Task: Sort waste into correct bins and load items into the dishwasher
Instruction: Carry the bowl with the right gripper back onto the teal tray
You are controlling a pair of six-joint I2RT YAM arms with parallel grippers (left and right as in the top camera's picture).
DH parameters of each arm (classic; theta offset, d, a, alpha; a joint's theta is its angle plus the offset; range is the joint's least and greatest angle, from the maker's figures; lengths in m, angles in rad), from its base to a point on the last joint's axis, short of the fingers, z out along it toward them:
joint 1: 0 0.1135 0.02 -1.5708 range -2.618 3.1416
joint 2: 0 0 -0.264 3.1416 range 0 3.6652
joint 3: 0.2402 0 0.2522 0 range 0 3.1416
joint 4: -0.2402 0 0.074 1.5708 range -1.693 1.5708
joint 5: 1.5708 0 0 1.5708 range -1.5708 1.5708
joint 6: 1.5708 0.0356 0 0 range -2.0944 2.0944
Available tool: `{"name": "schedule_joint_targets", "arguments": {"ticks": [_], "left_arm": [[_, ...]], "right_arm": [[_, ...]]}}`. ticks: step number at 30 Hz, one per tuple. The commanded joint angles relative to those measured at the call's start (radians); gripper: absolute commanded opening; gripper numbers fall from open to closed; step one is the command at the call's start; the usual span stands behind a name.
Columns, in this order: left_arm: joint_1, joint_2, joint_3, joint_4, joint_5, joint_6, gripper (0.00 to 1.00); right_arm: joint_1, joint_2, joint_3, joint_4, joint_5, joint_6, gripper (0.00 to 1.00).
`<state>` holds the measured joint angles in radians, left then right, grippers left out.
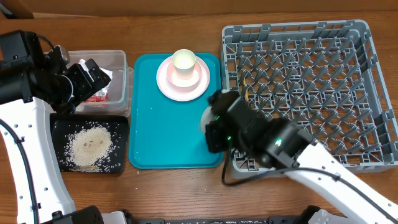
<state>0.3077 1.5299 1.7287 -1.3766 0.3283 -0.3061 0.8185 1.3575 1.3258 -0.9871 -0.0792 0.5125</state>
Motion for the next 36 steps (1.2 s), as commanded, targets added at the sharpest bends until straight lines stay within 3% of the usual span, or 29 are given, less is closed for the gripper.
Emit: {"name": "schedule_joint_targets", "arguments": {"ticks": [1, 7, 13, 20, 27, 31, 36], "left_arm": [[-0.001, -0.013, 0.012, 0.0, -0.007, 0.022, 1.0], [-0.001, -0.013, 0.012, 0.0, -0.007, 0.022, 1.0], [-0.001, -0.013, 0.012, 0.0, -0.007, 0.022, 1.0], [-0.001, -0.013, 0.012, 0.0, -0.007, 0.022, 1.0], [-0.001, -0.013, 0.012, 0.0, -0.007, 0.022, 1.0], [-0.001, -0.013, 0.012, 0.0, -0.007, 0.022, 1.0], [-0.001, -0.013, 0.012, 0.0, -0.007, 0.022, 1.0]], "right_arm": [[-0.058, -0.007, 0.025, 0.049, -0.138, -0.131, 0.04], [-0.026, 0.05, 0.022, 0.157, -0.173, -0.201, 0.04], [0.032, 0.229, 0.022, 0.197, -0.15, -0.284, 0.04], [0.084, 0.431, 0.022, 0.235, -0.097, -0.286, 0.04], [0.097, 0.486, 0.022, 0.244, -0.055, -0.285, 0.05], [0.097, 0.486, 0.022, 0.253, -0.053, -0.285, 0.26], [0.097, 0.486, 0.022, 0.254, -0.052, -0.285, 0.36]]}}
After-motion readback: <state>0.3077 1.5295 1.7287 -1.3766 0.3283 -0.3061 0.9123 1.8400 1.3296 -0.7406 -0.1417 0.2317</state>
